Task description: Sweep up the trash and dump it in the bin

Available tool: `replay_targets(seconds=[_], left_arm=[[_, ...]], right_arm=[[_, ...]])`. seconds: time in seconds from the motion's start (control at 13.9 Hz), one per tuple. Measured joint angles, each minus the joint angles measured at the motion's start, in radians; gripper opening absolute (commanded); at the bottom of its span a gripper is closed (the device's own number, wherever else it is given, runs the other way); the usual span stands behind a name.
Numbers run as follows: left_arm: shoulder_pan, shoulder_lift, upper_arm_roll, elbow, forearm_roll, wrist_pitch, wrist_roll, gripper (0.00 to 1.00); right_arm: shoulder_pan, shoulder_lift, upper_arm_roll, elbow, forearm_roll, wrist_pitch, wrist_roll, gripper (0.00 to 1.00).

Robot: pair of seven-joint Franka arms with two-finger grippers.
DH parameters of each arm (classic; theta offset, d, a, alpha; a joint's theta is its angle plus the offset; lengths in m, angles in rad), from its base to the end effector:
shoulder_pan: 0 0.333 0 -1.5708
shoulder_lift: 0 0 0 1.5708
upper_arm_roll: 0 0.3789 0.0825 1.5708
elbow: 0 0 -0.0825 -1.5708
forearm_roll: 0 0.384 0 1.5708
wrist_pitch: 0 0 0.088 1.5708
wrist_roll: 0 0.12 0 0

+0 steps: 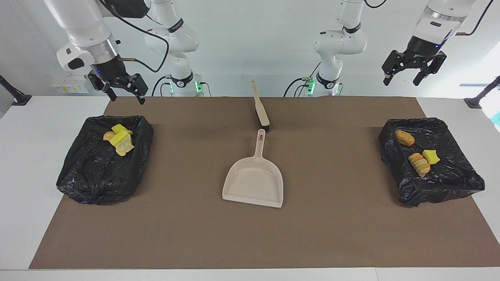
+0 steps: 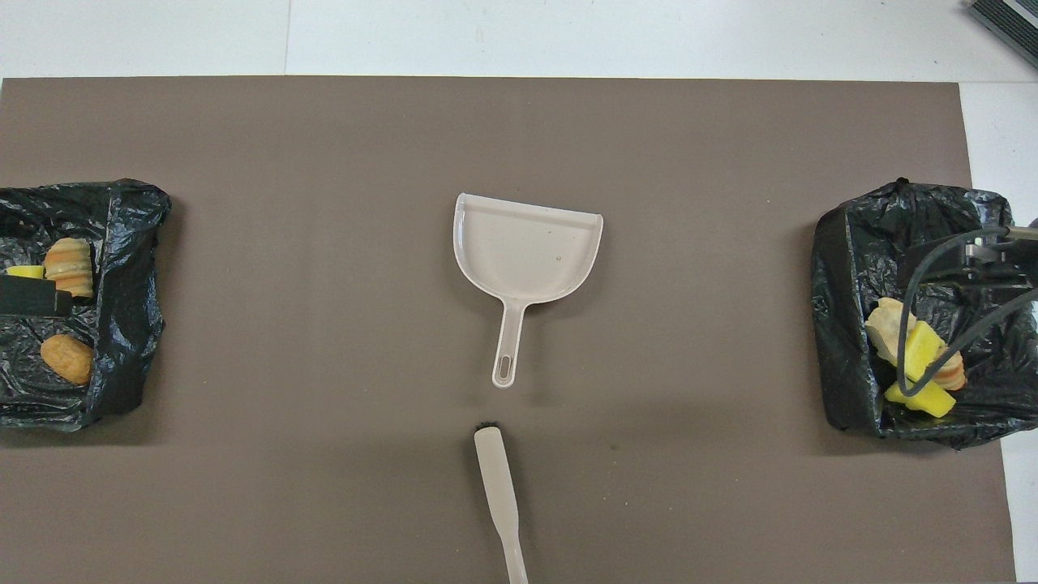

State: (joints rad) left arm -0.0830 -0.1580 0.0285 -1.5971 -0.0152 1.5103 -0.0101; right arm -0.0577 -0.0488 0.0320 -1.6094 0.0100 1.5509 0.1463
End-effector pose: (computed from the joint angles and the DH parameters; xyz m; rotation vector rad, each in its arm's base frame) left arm 0.4873 -0.0268 0.7389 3.1169 -0.0718 0.1099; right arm 0.5338 -0.0120 0.6810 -3.1221 0.2690 0.0160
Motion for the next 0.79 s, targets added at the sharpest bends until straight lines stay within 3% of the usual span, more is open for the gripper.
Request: replay_targets(seconds=[0.65, 0.79], left_arm=[[0.002, 0.0, -0.001, 0.0, 0.0, 0.0, -0.001, 1.0], [0.056, 0.0, -0.026, 0.0, 0.0, 0.0, -0.001, 1.0]], right_arm=[[0.0, 0.0, 0.0, 0.0, 0.0, 0.0, 0.0, 1.0], [0.0, 0.0, 0.0, 0.0, 0.0, 0.0, 0.0, 1.0]])
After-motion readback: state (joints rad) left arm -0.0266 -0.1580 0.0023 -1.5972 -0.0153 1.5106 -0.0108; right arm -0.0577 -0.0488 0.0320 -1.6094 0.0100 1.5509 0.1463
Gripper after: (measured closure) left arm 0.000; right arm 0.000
